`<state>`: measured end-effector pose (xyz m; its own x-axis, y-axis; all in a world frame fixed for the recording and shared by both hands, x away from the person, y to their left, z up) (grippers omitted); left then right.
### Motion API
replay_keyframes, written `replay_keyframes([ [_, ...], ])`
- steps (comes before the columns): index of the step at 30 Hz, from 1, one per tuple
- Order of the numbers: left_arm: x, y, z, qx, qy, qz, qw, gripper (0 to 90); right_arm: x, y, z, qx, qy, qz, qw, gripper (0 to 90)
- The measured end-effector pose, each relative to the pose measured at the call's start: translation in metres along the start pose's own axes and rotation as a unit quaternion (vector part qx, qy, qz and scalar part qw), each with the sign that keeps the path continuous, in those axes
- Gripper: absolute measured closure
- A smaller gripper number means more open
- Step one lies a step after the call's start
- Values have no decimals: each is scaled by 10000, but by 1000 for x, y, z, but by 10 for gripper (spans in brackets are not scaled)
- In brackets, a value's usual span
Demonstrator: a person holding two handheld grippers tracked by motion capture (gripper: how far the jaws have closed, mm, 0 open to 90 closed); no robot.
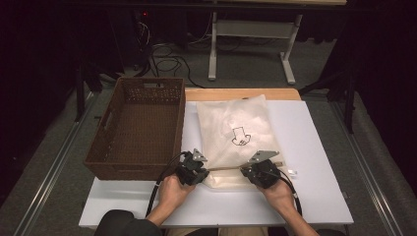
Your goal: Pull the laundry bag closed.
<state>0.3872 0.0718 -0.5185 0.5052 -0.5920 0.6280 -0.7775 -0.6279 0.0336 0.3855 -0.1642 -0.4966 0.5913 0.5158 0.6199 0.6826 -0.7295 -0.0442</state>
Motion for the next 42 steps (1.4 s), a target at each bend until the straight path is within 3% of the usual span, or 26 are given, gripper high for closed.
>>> replay_keyframes([
  [22,-1,0,0,-18,19,-86,10000,833,-2,5,-6,-46,-46,-36,10000,880],
  [42,-1,0,1,-22,47,-110,9999,831,-8,14,-15,-80,-49,93,9999,880],
])
Point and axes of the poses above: each handheld gripper's, and its own axes: z roughly forward along the jaws, x roughly out of its top, y roughly to its right, the point moved 2 cm from there along z, roughly forward along the jaws, and after that the axes turned 7 degrees about z, right-handed, at the moved point
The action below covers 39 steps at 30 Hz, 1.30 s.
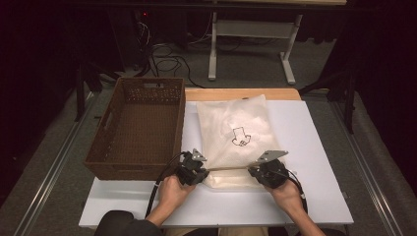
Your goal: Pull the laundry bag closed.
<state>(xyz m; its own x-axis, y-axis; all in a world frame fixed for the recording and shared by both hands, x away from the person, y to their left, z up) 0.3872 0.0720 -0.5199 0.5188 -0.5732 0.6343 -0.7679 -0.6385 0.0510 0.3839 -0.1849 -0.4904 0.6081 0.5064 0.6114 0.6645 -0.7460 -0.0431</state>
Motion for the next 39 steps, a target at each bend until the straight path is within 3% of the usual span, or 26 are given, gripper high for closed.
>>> replay_keyframes([
  [39,-1,1,0,33,1,-12,10000,828,-9,14,-14,-146,54,188,9997,879],
])
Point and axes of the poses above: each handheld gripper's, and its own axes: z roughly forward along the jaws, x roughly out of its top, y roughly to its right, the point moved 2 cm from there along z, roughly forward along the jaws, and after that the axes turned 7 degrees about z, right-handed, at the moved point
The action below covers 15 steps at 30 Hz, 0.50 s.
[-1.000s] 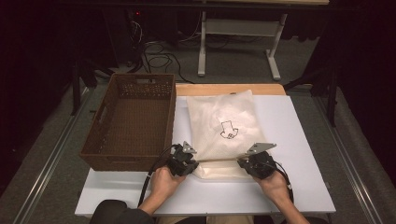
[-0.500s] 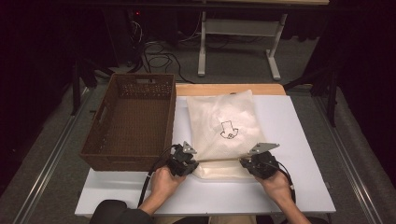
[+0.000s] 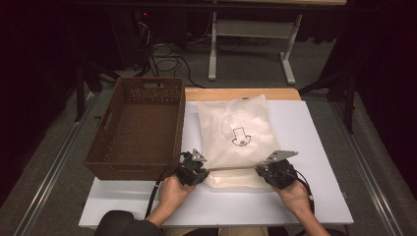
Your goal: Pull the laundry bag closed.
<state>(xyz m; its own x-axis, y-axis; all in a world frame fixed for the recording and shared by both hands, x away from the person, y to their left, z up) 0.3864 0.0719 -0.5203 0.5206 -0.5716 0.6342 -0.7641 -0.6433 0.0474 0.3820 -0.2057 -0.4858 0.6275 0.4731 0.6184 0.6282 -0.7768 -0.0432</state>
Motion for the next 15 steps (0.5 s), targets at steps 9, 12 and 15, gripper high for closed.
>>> replay_keyframes([
  [9,0,0,0,-6,15,-5,10000,828,0,2,0,-2,-32,-18,10000,880],
  [12,0,0,0,4,17,-1,10000,828,-1,5,-1,-13,8,14,10000,879],
  [15,-1,0,0,8,22,-4,10000,828,-2,6,-3,-10,-3,51,10000,880],
])
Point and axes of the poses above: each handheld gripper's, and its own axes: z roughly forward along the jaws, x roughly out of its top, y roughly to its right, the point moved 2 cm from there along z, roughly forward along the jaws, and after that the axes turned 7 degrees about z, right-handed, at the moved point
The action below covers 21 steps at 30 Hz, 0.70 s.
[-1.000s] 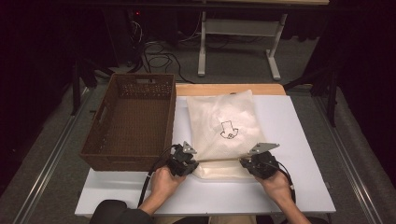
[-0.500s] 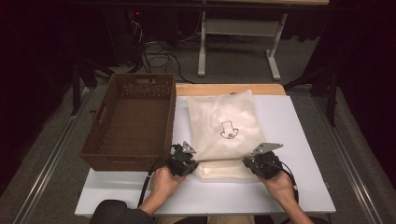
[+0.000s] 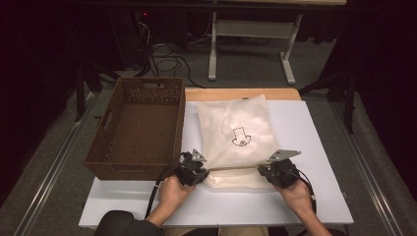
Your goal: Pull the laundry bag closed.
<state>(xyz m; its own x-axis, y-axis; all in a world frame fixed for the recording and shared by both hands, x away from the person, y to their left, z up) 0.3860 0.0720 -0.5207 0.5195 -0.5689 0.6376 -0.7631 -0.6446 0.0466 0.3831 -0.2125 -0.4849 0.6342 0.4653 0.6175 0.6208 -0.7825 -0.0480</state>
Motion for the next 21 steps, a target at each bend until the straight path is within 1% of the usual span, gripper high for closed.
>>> replay_keyframes([
  [9,0,0,0,-8,5,-7,10000,828,-1,2,-1,-31,21,47,10000,879],
  [12,0,0,0,-11,17,-14,10000,828,-1,3,-2,-48,8,-33,10000,879],
  [14,0,-1,0,-23,18,-31,10000,828,-1,3,-4,-68,0,-13,10000,880],
  [17,0,-1,0,-26,16,-34,10000,828,-2,5,-6,-94,-17,-44,9999,880],
  [20,0,0,0,-19,20,-26,10000,828,-3,6,-6,-94,15,-25,10000,880],
  [21,0,0,0,-20,22,-27,10000,828,-3,6,-6,-113,-22,-31,9999,880],
])
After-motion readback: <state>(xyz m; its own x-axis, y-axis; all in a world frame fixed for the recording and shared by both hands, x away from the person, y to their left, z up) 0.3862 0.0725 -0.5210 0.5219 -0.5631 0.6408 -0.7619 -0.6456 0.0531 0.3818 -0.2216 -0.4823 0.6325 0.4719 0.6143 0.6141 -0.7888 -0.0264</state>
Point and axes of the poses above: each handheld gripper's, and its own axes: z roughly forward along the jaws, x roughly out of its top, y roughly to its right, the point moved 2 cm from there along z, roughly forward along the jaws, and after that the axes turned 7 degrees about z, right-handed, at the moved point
